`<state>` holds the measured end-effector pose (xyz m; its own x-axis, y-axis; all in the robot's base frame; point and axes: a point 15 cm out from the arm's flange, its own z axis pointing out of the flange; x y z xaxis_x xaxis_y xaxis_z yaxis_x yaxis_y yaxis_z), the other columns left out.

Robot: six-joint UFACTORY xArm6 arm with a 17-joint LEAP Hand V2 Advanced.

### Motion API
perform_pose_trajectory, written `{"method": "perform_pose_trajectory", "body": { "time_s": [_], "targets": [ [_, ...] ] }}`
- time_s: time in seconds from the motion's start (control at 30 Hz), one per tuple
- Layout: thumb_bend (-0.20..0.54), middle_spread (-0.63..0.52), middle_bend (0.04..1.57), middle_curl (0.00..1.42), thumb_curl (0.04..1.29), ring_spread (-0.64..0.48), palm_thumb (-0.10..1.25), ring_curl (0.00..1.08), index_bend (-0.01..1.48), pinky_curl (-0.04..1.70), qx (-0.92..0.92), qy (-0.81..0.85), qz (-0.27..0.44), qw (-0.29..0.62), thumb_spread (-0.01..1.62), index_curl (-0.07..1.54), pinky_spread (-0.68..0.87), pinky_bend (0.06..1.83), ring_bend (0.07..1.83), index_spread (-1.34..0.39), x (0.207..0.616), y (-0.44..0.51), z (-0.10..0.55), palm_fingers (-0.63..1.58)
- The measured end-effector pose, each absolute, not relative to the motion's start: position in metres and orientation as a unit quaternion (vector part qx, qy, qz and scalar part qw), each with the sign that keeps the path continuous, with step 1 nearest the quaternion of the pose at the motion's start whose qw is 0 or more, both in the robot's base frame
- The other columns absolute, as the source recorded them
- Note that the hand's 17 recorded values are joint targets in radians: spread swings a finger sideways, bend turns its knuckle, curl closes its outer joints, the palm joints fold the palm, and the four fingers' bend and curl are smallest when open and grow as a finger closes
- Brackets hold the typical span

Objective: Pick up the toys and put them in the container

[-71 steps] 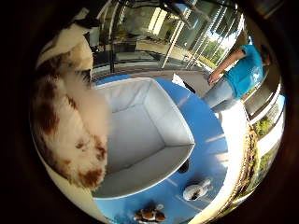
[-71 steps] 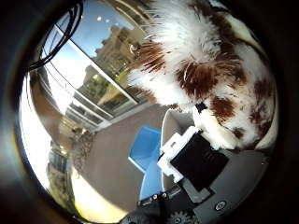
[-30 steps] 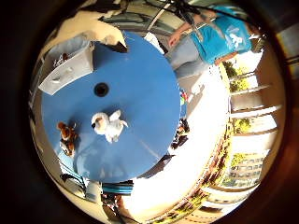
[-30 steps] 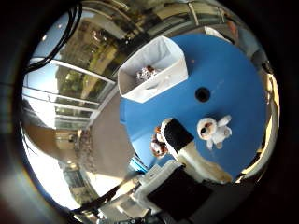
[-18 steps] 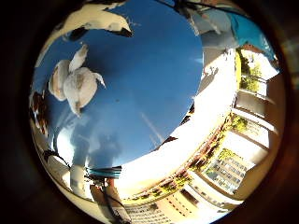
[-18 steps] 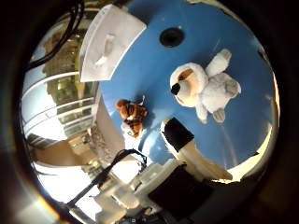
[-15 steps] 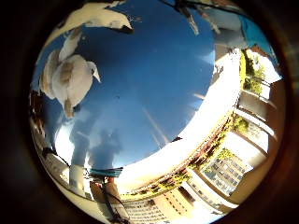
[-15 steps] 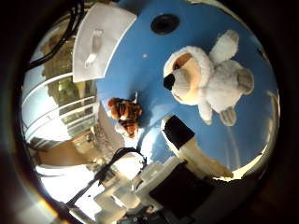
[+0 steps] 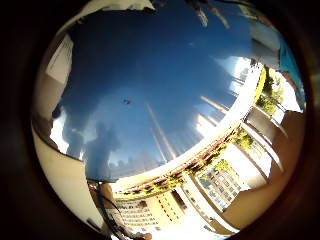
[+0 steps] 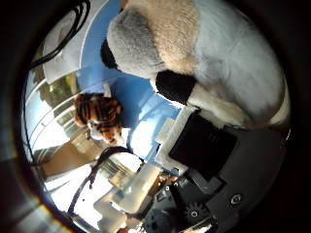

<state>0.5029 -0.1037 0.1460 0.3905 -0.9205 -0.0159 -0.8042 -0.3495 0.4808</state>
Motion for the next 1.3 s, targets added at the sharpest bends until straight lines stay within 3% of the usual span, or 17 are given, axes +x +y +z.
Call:
{"method": "perform_pose_trajectory", "body": {
  "time_s": [0.13,0.27,0.57,0.93,1.1,1.3],
  "targets": [
    [0.032,-0.16,0.89,0.74,0.46,0.04,0.84,0.59,0.25,0.38,0.808,-0.53,-0.151,0.211,1.08,0.4,0.38,1.08,1.25,-0.41,0.49,-0.109,0.174,1.08],
    [0.058,-0.2,0.99,0.85,0.54,-0.01,0.96,0.65,0.4,0.48,0.81,-0.53,-0.149,0.2,1.07,0.49,0.33,1.26,1.32,-0.54,0.478,-0.114,0.214,1.05],
    [0.004,-0.22,1.15,0.99,0.64,-0.08,0.97,0.74,0.6,0.66,0.819,-0.506,-0.188,0.192,1.09,0.76,0.23,1.45,1.45,-0.71,0.414,-0.111,0.307,0.87],
    [-0.009,-0.21,1.27,1.06,0.74,-0.1,0.99,0.78,0.66,0.79,0.869,-0.472,-0.15,0.007,1.1,1.04,0.17,1.59,1.53,-0.8,0.376,-0.011,0.433,0.78],
    [-0.011,-0.2,1.29,1.06,0.77,-0.11,0.99,0.79,0.67,0.82,0.872,-0.464,-0.107,-0.108,1.1,1.15,0.15,1.63,1.54,-0.82,0.387,0.059,0.48,0.78],
    [-0.012,-0.2,1.31,1.06,0.81,-0.12,0.99,0.8,0.66,0.84,0.878,-0.444,-0.041,-0.174,1.09,1.24,0.14,1.64,1.56,-0.83,0.404,0.142,0.516,0.78]
  ]
}}
